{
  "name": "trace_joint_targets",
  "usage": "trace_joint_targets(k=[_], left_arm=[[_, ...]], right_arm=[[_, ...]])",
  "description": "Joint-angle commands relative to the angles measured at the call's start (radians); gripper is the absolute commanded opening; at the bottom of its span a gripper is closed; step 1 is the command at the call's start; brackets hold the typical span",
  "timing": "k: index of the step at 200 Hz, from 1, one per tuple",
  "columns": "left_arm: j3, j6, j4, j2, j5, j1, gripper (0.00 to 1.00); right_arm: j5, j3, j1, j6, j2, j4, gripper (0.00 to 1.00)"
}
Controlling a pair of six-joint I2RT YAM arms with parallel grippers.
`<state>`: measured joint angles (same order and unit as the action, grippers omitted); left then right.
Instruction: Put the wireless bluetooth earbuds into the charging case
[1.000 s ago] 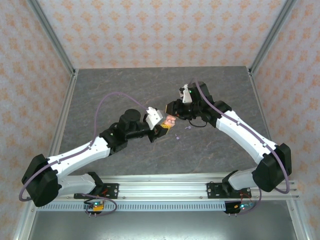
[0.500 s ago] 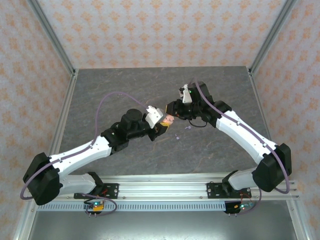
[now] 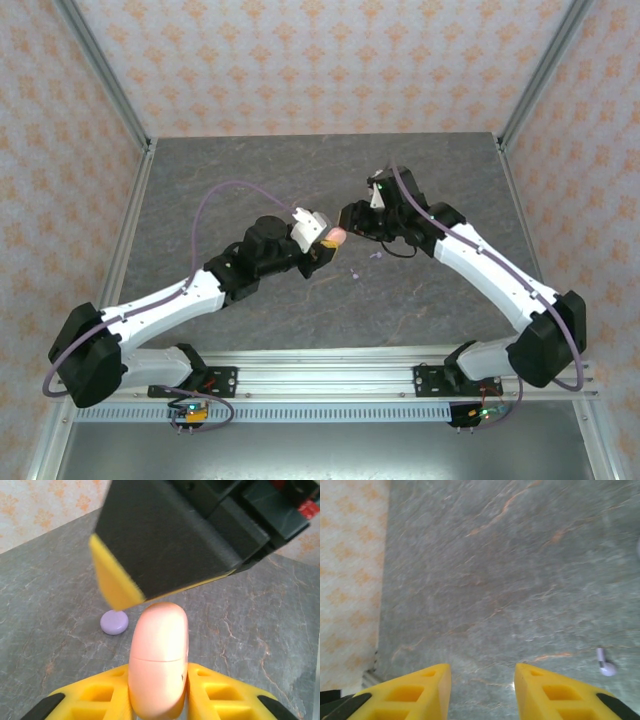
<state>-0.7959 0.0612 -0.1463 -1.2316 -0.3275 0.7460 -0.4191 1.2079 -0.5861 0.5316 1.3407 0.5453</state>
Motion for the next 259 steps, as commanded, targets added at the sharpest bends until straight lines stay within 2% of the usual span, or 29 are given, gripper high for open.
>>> trace_joint_targets(k=[1,62,91,111,150,205,259], left_arm=[[-0.045,-0.072,0.015,-0.023,0.056,-0.012,0.27],[-0.126,-0.304,0.094,-0.124,0.034,-0.110,0.29],[-0.196,-0.386,0.178,-0.200,0.007,-0.154,0.28],[-0.207,-0.429,0.170,-0.244,-0.007,-0.173,0.26],[-0.223,-0.441,0.178,-0.353,0.007,-0.179,0.21],[-0.254,-0.468,0.142,-0.497,-0.009,-0.189,0.20],[-0.359,-0.472,0.139,-0.628,-0.030,-0.217,0.20]], right_arm=[[0.170,0.004,0.021,0.026,-0.069,0.061,0.40],[0.251,-0.062,0.095,0.022,-0.152,0.099,0.40],[0.253,-0.092,0.107,0.003,-0.206,0.082,0.41],[0.255,-0.102,0.109,0.003,-0.209,0.083,0.41],[0.255,-0.111,0.110,0.002,-0.200,0.090,0.42],[0.257,-0.119,0.109,-0.005,-0.188,0.098,0.42],[0.252,-0.138,0.111,-0.004,-0.184,0.098,0.42]])
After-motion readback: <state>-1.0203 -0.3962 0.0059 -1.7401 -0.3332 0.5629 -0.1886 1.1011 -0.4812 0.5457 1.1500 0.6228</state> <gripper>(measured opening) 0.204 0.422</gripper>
